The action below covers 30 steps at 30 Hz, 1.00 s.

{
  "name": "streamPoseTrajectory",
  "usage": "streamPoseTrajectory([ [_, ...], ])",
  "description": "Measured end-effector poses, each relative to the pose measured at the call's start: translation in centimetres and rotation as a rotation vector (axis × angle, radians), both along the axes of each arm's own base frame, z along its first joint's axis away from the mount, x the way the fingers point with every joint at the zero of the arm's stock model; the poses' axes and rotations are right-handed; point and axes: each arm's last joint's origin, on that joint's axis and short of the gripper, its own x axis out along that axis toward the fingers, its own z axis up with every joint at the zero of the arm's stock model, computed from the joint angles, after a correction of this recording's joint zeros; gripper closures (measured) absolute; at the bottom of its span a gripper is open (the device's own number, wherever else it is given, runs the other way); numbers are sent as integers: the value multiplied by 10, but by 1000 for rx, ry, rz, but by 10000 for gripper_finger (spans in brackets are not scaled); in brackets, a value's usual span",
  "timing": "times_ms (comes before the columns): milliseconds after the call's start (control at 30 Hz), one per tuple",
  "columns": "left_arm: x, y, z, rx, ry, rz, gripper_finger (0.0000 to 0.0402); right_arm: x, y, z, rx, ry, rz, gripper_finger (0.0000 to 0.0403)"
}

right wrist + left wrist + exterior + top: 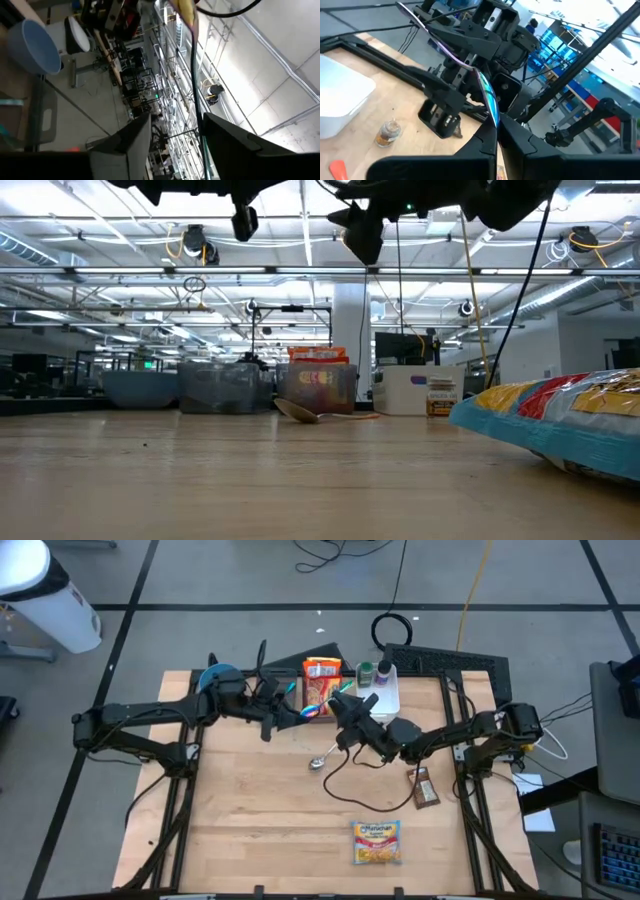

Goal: Pick & Place Food Item
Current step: Put the blue spoon into the left black bin

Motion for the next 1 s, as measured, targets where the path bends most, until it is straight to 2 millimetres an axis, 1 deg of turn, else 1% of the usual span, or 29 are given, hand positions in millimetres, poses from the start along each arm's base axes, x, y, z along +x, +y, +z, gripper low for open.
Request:
streamPoseTrajectory([
  [200, 0, 1, 0, 34, -4, 12, 395, -5, 8, 9, 8, -62, 32, 195],
  [333, -1, 3, -1, 39, 9, 22, 393, -7, 13, 12, 32, -87, 49, 191],
  [500, -3, 9, -6, 88, 57, 69, 394, -10, 25, 17, 46, -149, 92, 191],
  [600, -6, 18, -12, 122, 111, 117, 396, -12, 33, 18, 58, -171, 122, 191],
  [700, -10, 28, -19, 166, 184, 187, 395, -13, 40, 19, 107, -211, 162, 194],
  [1000, -33, 61, -41, 313, 477, 406, 395, -12, 49, 15, 313, -311, 267, 198],
])
